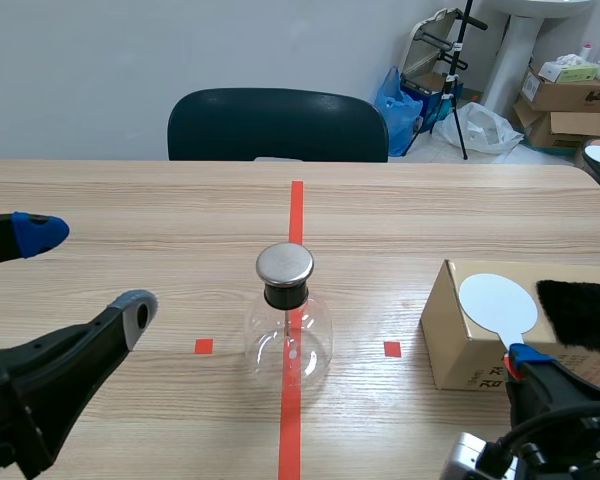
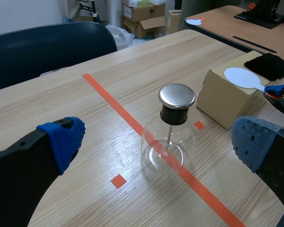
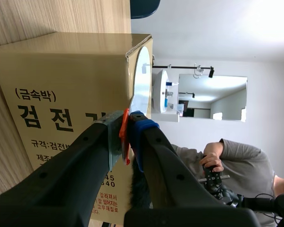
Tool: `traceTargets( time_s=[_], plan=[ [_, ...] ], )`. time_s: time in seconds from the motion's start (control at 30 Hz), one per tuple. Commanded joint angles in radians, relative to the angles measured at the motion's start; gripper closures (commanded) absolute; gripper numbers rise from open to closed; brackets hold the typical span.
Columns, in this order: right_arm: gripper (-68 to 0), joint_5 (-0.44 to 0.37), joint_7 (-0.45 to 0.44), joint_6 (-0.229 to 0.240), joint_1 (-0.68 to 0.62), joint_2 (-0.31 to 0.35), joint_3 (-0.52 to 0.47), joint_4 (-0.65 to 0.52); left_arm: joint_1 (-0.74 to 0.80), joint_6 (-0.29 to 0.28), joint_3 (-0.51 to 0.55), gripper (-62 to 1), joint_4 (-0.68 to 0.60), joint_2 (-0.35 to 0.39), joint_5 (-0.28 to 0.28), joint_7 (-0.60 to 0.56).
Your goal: Do the electroscope experiment
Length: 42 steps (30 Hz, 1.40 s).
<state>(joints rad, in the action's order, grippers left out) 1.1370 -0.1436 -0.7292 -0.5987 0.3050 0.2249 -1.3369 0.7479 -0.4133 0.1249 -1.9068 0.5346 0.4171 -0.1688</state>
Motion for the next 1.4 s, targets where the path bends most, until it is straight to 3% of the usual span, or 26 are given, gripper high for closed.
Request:
traceTargets(
  time_s=[0.0,0.3,0.43,0.8,1.07,1.1,1.17,1.23,1.27,1.37],
  plan=[
    [-0.8,0.000,0.007,-0.011,0.003,0.005,-0.008,-0.019,-0.003,-0.001,-0.001,-62.3,-0.018,-0.003,0.009,-0.015],
    [-0.9,0.027,0.007,-0.015,0.003,0.006,-0.008,-0.019,-0.003,-0.001,-0.001,-62.3,-0.018,-0.003,0.009,-0.015],
    [-0.9,0.036,0.028,-0.054,0.003,0.008,-0.008,-0.034,-0.003,-0.001,-0.001,-62.3,-0.018,-0.003,0.009,-0.015],
    [-0.9,0.149,0.189,-0.054,0.000,0.008,0.013,-0.174,-0.003,-0.001,-0.001,-62.3,-0.018,-0.003,0.009,-0.014],
    [-0.9,0.217,0.364,-0.054,0.013,0.072,0.141,-0.237,-0.003,0.000,-0.001,-62.3,-0.018,-0.002,0.003,-0.012],
    [-0.9,0.226,0.393,-0.054,0.021,0.080,0.161,-0.237,-0.003,0.000,-0.001,-59.3,-0.018,0.001,-0.006,-0.002],
    [-0.9,0.235,0.444,-0.054,0.045,0.094,0.202,-0.237,-0.003,0.000,-0.001,-33.1,-0.018,0.016,-0.013,0.024],
    [-0.9,0.254,0.499,-0.054,0.070,0.109,0.243,-0.237,-0.014,-0.041,-0.006,-7.0,-0.017,0.041,-0.014,0.064],
    [-0.9,0.259,0.519,-0.054,0.083,0.116,0.262,-0.237,-0.026,-0.049,-0.011,-0.3,-0.010,0.056,-0.018,0.091],
    [-0.9,0.274,0.566,-0.054,0.113,0.131,0.307,-0.237,-0.088,-0.055,-0.051,-2.1,0.043,0.118,-0.017,0.093]
  ],
)
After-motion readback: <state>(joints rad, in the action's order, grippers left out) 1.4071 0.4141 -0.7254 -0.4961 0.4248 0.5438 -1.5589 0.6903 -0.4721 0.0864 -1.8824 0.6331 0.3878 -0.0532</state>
